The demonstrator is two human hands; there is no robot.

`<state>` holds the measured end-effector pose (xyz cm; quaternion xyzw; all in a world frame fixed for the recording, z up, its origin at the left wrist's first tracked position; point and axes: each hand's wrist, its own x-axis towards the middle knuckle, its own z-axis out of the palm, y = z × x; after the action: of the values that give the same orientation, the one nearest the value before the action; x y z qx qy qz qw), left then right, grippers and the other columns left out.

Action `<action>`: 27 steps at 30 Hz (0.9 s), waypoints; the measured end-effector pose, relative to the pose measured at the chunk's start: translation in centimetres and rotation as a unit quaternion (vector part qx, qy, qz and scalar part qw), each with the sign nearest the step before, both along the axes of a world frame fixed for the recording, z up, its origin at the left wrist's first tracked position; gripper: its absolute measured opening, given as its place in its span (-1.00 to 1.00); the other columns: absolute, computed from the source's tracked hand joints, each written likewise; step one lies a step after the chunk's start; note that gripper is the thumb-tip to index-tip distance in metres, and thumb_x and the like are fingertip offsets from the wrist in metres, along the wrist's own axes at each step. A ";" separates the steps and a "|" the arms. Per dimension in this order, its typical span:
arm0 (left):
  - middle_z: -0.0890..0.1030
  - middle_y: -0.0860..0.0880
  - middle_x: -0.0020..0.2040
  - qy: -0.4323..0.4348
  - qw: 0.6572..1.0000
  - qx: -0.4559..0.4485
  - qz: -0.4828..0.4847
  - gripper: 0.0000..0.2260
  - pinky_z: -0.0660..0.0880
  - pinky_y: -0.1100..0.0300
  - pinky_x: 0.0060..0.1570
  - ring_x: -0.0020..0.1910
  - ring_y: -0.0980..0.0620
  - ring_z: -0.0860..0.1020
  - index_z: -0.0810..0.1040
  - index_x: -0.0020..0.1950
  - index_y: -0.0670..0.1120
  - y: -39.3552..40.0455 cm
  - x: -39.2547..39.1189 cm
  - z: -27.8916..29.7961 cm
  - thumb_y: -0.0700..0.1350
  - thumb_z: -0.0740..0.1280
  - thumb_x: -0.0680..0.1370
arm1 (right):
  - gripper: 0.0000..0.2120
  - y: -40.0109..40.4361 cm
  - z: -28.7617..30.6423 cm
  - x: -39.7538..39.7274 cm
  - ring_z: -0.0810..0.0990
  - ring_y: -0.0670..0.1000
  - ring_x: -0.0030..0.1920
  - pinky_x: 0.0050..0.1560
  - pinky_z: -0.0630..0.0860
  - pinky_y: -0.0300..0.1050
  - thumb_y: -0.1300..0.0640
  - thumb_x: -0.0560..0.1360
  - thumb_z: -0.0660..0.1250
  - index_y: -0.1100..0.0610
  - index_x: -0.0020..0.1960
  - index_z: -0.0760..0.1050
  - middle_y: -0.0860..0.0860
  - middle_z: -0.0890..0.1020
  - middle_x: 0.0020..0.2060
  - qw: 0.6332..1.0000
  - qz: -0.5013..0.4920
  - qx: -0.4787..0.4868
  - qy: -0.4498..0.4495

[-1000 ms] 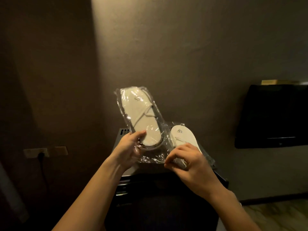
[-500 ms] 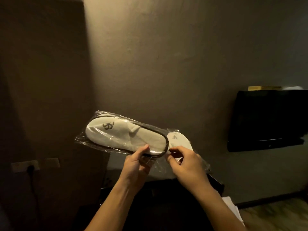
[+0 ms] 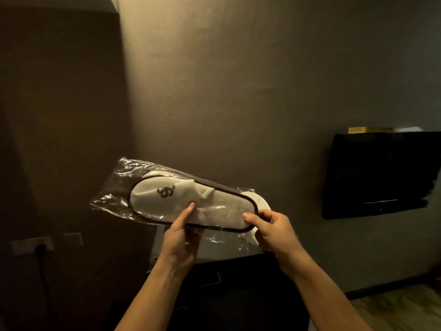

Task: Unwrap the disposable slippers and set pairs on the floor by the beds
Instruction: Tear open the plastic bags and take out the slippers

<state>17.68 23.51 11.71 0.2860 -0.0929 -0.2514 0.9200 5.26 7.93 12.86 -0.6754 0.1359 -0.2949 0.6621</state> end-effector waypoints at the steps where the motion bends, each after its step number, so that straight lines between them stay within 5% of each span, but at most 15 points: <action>1: 0.73 -0.11 0.02 0.002 1.000 -0.001 0.010 -0.84 0.63 0.04 0.05 -0.01 -0.01 0.69 0.74 -0.07 -0.13 0.1 0.1 0.0 -0.21 0.49 0.36 | -0.89 -0.3 -0.3 0.0 0.38 -0.21 -0.59 -0.54 0.29 -0.39 0.18 0.53 0.44 0.22 -0.13 0.64 -0.12 0.49 -0.54 1.000 -0.002 -0.001 -0.007; 9: 0.75 -0.09 -0.06 -0.014 1.000 0.016 -0.005 -0.72 0.64 0.06 -0.04 -0.14 0.02 0.73 0.67 0.09 -0.13 -1.3 -0.9 -0.5 -0.19 0.46 0.38 | -0.86 -0.4 -0.7 -0.1 0.74 -0.02 -0.13 -0.15 0.67 -0.18 0.13 0.50 0.49 0.16 0.02 0.68 0.09 0.78 -0.10 0.999 0.006 0.031 -0.009; 13: 0.75 -0.10 0.00 -0.034 0.999 0.018 0.035 -0.75 0.67 0.19 -0.18 -0.15 0.07 0.72 0.67 0.12 -0.17 0.0 0.8 0.1 -0.23 0.45 0.44 | -0.79 -1.9 -1.3 -1.0 0.75 0.07 -0.11 -0.16 0.67 -0.11 0.12 0.50 0.49 0.21 0.07 0.67 0.13 0.77 -0.10 0.998 -0.017 0.066 -0.012; 17: 0.64 -0.21 0.25 -0.056 0.995 0.029 0.080 -0.41 0.67 0.12 -0.07 0.10 -0.06 0.68 0.54 0.38 -0.22 0.7 2.3 0.4 -0.20 0.54 0.36 | -0.67 -2.5 -2.2 -1.3 0.74 0.25 -0.02 0.03 0.68 0.16 0.07 0.42 0.51 0.24 0.10 0.65 0.22 0.75 -0.05 0.993 -0.008 0.118 -0.019; 21: 0.52 -0.22 0.41 -0.085 0.993 0.018 0.078 -0.34 0.64 0.12 0.00 0.34 -0.14 0.55 0.47 0.46 -0.17 1.7 3.9 0.7 -0.10 0.56 0.39 | -0.72 -2.5 -2.2 -1.4 0.73 0.25 0.01 -0.06 0.69 0.07 0.14 0.47 0.47 0.26 0.12 0.63 0.24 0.74 -0.02 0.988 -0.004 0.149 -0.043; 27: 0.65 -0.03 0.09 -0.086 0.992 -0.030 0.082 -0.50 0.64 0.23 -0.25 -0.09 0.10 0.69 0.42 0.48 -0.08 1.9 4.7 0.8 -0.21 0.40 0.54 | -0.79 -2.8 -2.1 -1.7 0.71 0.26 0.07 -0.12 0.70 0.01 0.19 0.52 0.44 0.25 0.13 0.62 0.25 0.72 0.04 0.988 -0.006 0.150 -0.042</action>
<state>22.42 25.44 12.54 0.2858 -0.1553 -0.1468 0.9342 3.60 5.14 10.74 -0.5550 0.1547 -0.3033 0.7590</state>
